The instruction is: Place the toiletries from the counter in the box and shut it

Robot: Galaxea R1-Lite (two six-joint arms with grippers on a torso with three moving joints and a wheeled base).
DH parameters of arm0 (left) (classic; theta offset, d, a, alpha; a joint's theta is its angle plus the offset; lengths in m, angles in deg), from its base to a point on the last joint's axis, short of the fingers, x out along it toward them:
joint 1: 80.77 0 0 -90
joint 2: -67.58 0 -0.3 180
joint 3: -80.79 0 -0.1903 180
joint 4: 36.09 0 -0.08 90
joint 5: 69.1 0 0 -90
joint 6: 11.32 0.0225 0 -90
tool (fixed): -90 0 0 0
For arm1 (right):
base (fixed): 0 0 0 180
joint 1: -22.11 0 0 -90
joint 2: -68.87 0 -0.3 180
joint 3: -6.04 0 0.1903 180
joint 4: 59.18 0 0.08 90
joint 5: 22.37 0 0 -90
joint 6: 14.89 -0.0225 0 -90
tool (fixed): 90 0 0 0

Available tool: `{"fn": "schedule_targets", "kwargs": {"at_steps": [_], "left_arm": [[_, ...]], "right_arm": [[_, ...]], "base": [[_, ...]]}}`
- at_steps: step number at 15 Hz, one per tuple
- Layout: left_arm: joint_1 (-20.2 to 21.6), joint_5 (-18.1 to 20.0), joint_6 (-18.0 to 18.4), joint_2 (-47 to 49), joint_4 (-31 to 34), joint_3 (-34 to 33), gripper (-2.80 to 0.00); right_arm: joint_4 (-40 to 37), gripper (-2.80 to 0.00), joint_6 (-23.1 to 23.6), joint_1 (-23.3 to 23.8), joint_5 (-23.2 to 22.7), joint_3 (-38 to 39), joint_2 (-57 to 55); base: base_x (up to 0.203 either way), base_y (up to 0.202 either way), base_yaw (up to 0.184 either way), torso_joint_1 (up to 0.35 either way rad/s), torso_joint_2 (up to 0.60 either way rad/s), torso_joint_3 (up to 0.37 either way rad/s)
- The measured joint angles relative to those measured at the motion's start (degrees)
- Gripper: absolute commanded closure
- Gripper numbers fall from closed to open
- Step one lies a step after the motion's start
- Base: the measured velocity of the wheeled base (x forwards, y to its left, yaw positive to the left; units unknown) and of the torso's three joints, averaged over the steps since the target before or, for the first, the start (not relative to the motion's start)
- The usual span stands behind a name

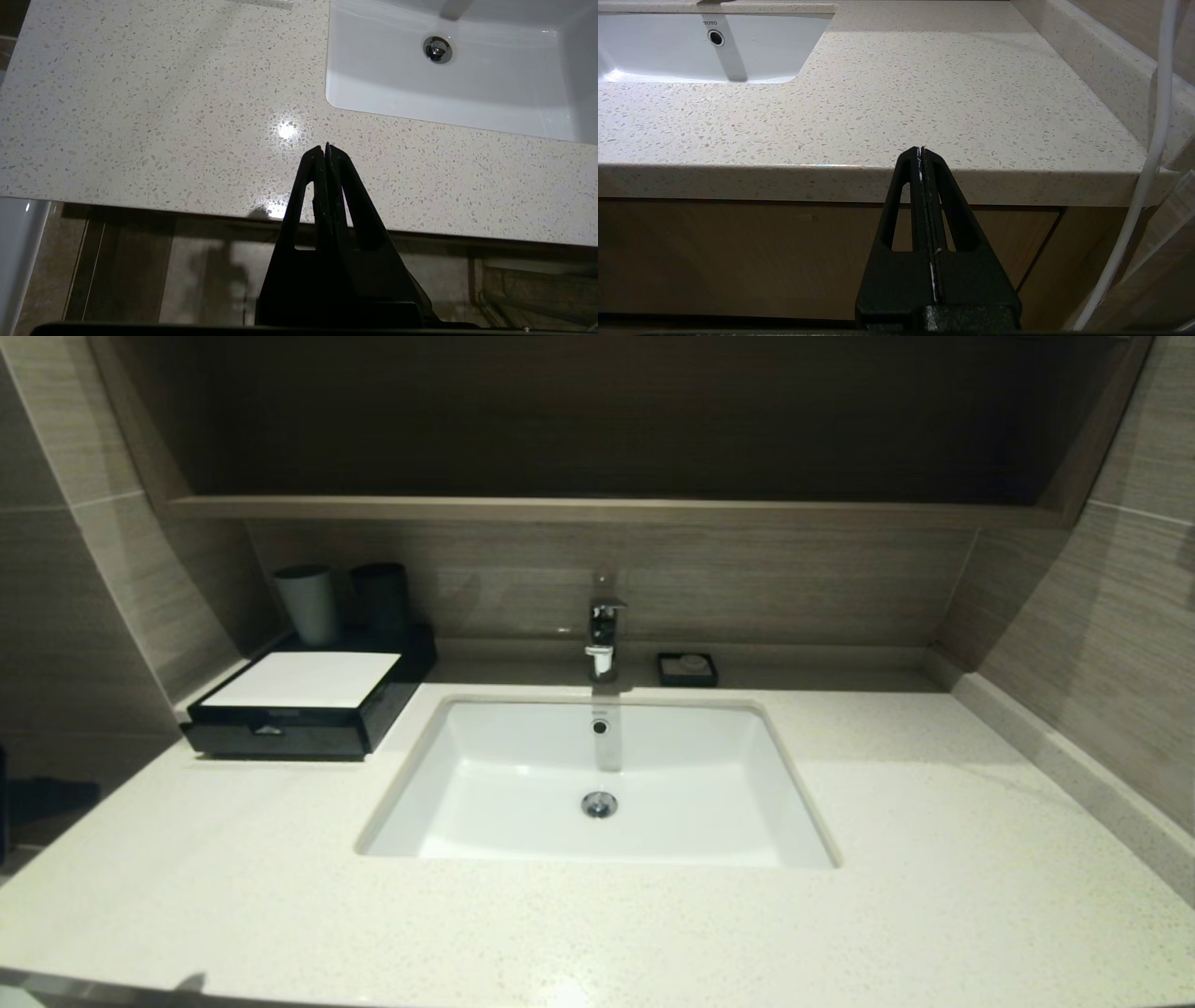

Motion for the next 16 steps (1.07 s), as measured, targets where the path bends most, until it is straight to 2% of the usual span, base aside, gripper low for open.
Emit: {"fn": "schedule_targets", "kwargs": {"at_steps": [6,11,16], "left_arm": [[-0.02,0.06,0.27,-5.23,-0.01,-2.1,0.0],[-0.02,-0.07,2.28,-12.26,-0.09,-4.29,0.0],[-0.02,-0.08,2.43,-17.39,-2.74,-7.48,0.0]], "right_arm": [[0.0,0.0,0.0,0.0,0.01,0.0,0.0],[0.0,0.0,0.0,0.0,0.02,0.0,0.0],[0.0,0.0,0.0,0.0,0.0,0.0,0.0]], "base": [[0.0,0.0,0.0,0.0,0.0,0.0],[0.0,0.0,0.0,0.0,0.0,0.0],[0.0,0.0,0.0,0.0,0.0,0.0]]}}
